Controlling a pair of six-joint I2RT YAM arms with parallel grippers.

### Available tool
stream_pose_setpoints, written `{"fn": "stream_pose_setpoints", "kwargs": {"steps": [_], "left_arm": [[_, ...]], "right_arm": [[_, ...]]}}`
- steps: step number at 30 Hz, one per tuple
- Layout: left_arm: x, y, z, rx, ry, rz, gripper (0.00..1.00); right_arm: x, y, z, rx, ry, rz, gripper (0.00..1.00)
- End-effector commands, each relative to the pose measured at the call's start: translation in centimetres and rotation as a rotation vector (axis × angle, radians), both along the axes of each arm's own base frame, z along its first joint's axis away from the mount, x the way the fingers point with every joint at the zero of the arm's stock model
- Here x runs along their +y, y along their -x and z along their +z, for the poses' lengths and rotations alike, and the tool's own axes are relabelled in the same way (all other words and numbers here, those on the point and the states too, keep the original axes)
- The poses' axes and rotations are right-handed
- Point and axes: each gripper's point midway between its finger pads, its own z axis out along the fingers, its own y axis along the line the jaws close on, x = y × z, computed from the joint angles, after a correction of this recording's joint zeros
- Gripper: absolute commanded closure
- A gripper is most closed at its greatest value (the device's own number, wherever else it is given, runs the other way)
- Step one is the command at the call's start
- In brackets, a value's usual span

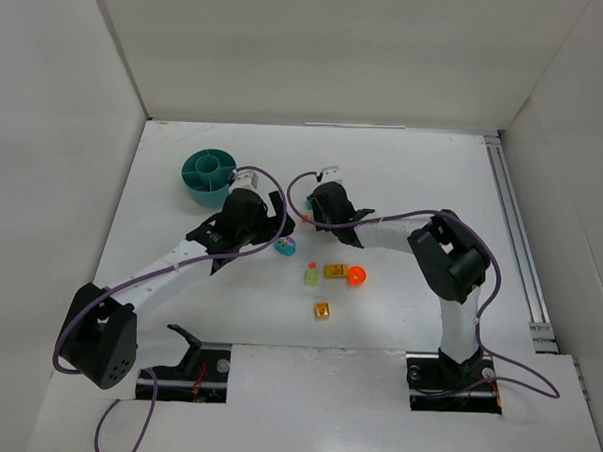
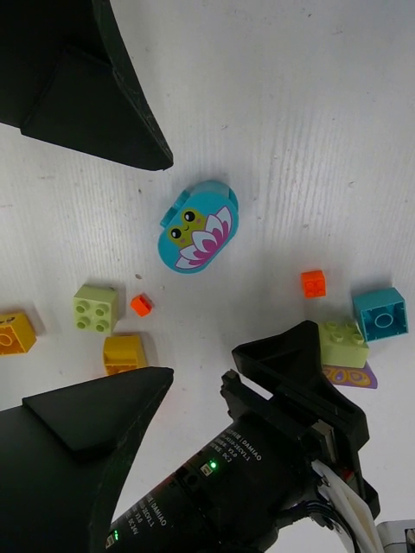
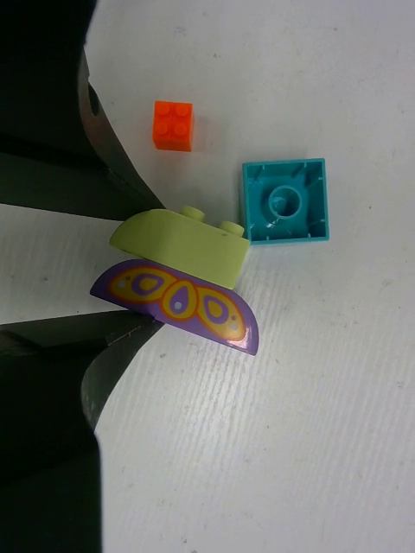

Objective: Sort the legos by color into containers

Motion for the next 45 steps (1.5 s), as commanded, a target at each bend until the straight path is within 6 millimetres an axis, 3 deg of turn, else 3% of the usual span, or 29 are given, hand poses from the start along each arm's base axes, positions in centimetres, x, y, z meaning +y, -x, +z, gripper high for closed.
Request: {"fn": "stream_pose_setpoints", "kwargs": {"steps": [1, 3, 5, 6, 9, 10, 11, 14, 16, 18, 23, 29, 36, 42, 45], "left_arm": [[0.1, 0.1, 1.1, -0.041, 0.021, -0.008, 0.04], [0.1, 0.1, 1.4, -0.049, 0.026, -0.008, 0.04], [0.2, 0.0, 1.4, -0.046, 0.031, -0.008, 0.04], [0.6, -0.2, 1.4, -0.045, 0.031, -0.007, 0.03], [0.4, 0.2, 1.6, -0.057, 0.052, -0.047, 0.03], [0.4, 0.0, 1.9, -0.066, 0.064, -0.046, 0.02], [-0.1, 0.2, 2.1, -0.071, 0.078, -0.080, 0.02], [-1.0, 0.3, 3.0, -0.102, 0.115, -0.130, 0.02], [-1.9, 0.7, 3.4, -0.117, 0.144, -0.187, 0.02], [-3.0, 1.3, 4.5, -0.158, 0.184, -0.267, 0.02], [-4.4, 3.4, 6.7, -0.251, 0.259, -0.420, 0.00], [-4.4, 4.5, 7.9, -0.304, 0.272, -0.465, 0.02], [-4.6, 6.8, 7.6, -0.286, 0.281, -0.558, 0.05], [-4.8, 8.1, 8.6, -0.310, 0.321, -0.613, 0.12], [-4.9, 8.5, 9.2, -0.320, 0.337, -0.621, 0.23]], "right_arm": [[-0.7, -0.8, 0.5, -0.026, 0.033, -0.012, 0.66], [-1.1, -0.8, 0.5, -0.026, 0.074, 0.043, 0.69], [-0.2, -0.5, 1.6, -0.051, 0.083, 0.153, 0.70], [0.1, -0.4, 2.9, -0.116, 0.123, 0.262, 0.73], [1.9, 1.8, 4.4, -0.190, 0.064, 0.548, 0.73], [2.3, 2.6, 6.8, -0.265, 0.080, 0.649, 0.73], [3.4, 4.3, 7.5, -0.291, 0.041, 0.771, 0.73], [3.9, 7.8, 9.5, -0.388, 0.038, 0.946, 0.73], [5.0, 11.1, 9.9, -0.404, -0.024, 1.102, 0.73], [6.0, 13.7, 11.7, -0.470, -0.083, 1.260, 0.73], [7.9, 18.2, 12.9, -0.503, -0.152, 1.473, 0.73], [8.4, 19.4, 15.9, -0.592, -0.151, 1.522, 0.73], [7.8, 18.5, 18.5, -0.657, -0.101, 1.463, 0.73], [7.5, 18.8, 18.4, -0.651, -0.084, 1.483, 0.73], [7.6, 18.9, 18.2, -0.657, -0.063, 1.487, 0.73]]}}
